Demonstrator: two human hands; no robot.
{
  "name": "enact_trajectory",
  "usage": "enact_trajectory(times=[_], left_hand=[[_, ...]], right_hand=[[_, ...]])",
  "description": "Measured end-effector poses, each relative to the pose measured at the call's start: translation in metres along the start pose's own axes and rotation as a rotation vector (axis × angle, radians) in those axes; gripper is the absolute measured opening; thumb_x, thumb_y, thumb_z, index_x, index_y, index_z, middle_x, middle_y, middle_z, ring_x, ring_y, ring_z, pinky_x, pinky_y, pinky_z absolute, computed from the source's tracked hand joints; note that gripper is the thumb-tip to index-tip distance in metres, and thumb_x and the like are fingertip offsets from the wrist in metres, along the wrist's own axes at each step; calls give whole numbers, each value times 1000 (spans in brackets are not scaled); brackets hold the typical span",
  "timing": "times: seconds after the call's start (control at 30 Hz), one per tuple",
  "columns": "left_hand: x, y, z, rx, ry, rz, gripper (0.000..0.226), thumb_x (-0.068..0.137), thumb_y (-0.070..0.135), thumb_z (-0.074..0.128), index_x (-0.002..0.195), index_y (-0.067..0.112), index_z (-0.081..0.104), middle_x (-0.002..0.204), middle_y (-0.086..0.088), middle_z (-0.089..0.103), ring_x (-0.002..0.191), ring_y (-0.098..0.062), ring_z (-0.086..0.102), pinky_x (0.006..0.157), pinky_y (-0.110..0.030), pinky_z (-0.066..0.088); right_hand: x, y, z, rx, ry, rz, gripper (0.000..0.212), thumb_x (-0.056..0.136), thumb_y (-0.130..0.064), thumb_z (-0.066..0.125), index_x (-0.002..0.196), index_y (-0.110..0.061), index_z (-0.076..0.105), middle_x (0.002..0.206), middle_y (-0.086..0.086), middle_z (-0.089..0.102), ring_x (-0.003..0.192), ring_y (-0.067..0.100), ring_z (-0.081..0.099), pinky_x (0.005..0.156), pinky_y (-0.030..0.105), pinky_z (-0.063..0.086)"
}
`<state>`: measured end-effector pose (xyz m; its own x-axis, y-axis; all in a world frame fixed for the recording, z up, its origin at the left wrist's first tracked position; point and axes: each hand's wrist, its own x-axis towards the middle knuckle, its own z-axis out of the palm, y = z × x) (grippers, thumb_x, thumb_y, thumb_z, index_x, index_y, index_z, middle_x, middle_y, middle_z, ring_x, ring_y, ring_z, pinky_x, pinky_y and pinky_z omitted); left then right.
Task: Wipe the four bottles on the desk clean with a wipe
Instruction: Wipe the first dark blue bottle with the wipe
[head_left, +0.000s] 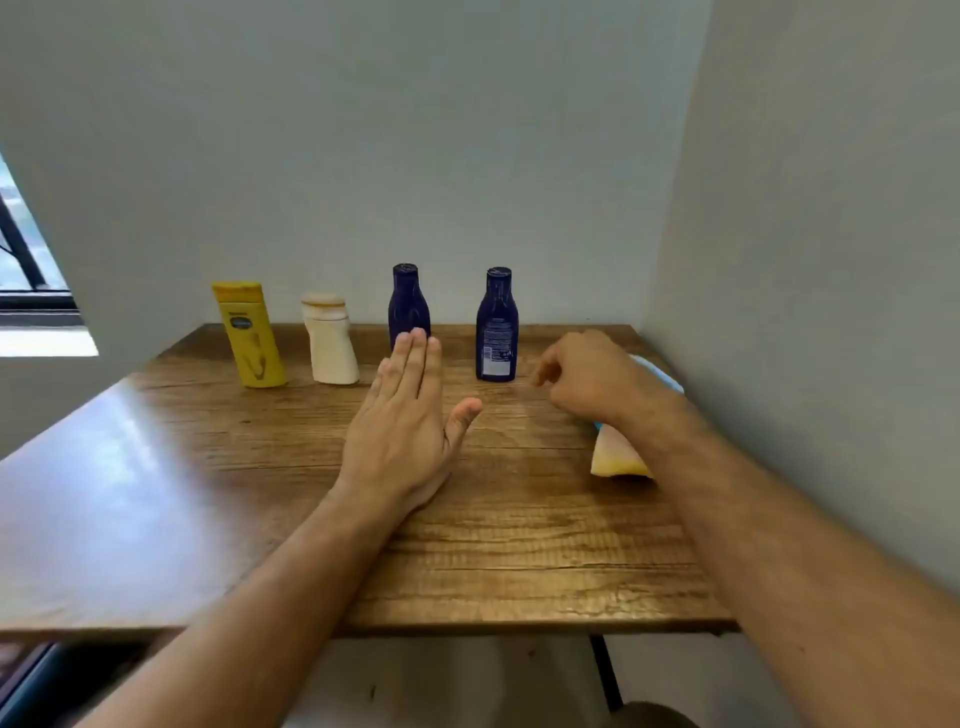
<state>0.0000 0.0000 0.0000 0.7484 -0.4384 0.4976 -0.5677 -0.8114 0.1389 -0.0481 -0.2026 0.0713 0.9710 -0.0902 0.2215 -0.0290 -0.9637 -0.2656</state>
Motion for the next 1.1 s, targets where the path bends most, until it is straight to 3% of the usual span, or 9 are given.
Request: enact_trajectory(times=[0.13,0.4,0.5,0.77,0.87,1.0,1.1], left_hand=[[-14,12,3,-3,-44,-8,84,100,66,10,159,9,-5,167,-7,-13,153,-16,-18,121,-29,-11],[-24,19,10,-10,-21,19,81,100,63,10,159,8,0,168,-9,-8,154,-16,-14,120,-27,-11],[-24,20,9,-6,-24,24,80,101,62,12,159,8,0,168,-9,-7,154,-16,-14,121,-28,-10],[-23,18,11,-29,-29,15,84,99,64,8,159,7,0,168,-10,-7,154,-17,-14,123,-29,-8],[-23,18,13,-48,-31,-1,87,97,67,7,159,6,0,168,-11,-6,154,-18,-14,122,-30,-8],[-22,17,13,-76,-63,-15,87,97,68,10,159,10,-6,168,-7,-12,153,-15,-18,122,-29,-8],[-16,18,11,-158,-64,-6,83,100,63,22,160,12,-3,169,-4,-7,154,-13,-13,122,-27,-5]], right_hand=[[-22,3,3,-70,-191,45,27,90,-13,61,112,-23,73,112,-4,71,98,10,64,92,30,55],[-36,10,-8,-143,-383,66,51,83,-9,60,127,-36,61,125,-5,59,114,12,52,96,30,52],[-32,18,-2,-185,-409,85,59,83,-8,58,130,-44,56,127,-3,57,118,18,52,98,36,53],[-26,21,1,-262,-446,104,51,92,-9,50,124,-48,59,131,-2,53,118,20,51,92,34,54],[-23,13,-7,-244,-477,114,45,94,-10,51,127,-40,62,135,-1,55,121,20,50,96,34,52],[-19,0,-21,-65,-379,60,41,88,-3,55,117,-28,72,129,-3,63,118,17,55,98,34,50],[-9,-8,-25,169,-150,62,37,84,-1,57,103,-25,78,116,-4,68,107,15,57,85,32,47]])
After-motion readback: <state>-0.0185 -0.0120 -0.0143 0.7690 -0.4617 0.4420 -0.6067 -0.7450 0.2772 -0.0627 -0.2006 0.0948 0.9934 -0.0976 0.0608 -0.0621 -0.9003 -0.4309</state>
